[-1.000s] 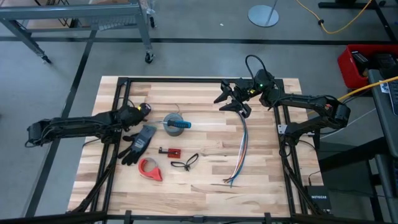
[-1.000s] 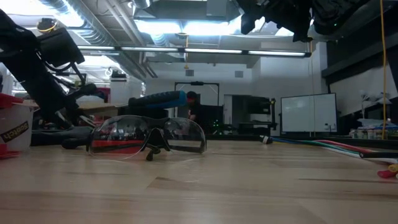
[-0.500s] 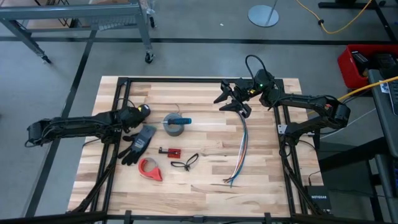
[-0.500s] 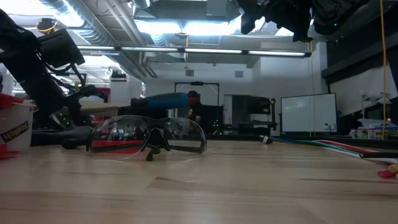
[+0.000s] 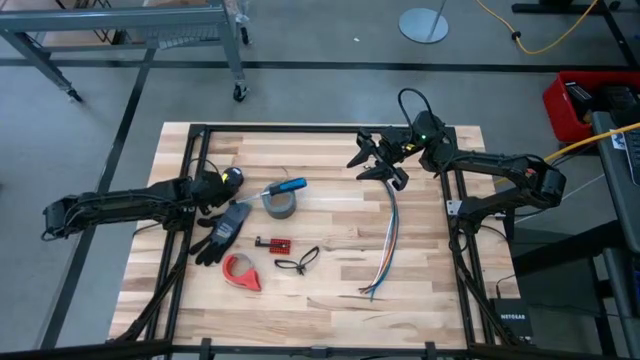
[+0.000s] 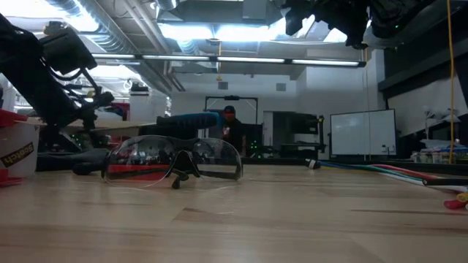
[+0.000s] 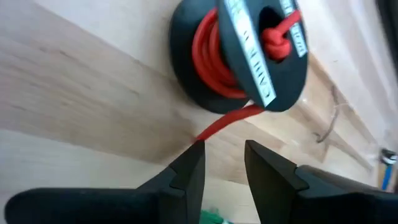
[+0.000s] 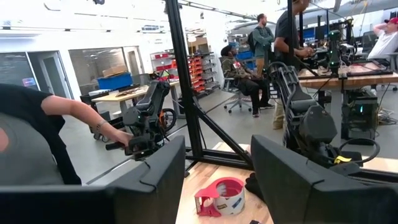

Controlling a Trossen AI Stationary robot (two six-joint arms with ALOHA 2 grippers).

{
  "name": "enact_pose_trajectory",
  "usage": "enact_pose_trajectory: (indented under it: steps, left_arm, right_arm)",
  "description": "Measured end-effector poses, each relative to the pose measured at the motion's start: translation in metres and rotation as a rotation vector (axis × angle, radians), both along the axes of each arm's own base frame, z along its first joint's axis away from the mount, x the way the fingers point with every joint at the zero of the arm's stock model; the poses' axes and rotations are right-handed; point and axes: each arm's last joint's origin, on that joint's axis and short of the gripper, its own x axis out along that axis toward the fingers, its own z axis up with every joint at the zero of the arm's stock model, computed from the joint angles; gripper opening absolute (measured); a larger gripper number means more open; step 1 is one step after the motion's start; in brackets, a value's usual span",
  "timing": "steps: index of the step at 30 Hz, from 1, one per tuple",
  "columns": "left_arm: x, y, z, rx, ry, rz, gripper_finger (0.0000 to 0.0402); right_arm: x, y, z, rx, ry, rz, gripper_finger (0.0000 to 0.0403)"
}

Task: Coil cords
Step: Return to Home Position

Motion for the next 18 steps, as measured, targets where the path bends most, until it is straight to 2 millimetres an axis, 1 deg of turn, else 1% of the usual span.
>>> enact_pose_trajectory:
  steps: [4, 18]
  left_arm:
    - [-0.001, 0.000, 0.003, 0.026, -0.023, 0.006, 0.0094]
    - [-0.003, 0.000, 0.011, 0.092, -0.095, 0.025, 0.0054]
  right_arm:
    - [-0.002, 0.001, 0.003, -0.005, -0.010, 0.000, 0.0189]
    - [-0.002, 0.001, 0.003, -0.004, -0.009, 0.000, 0.0189]
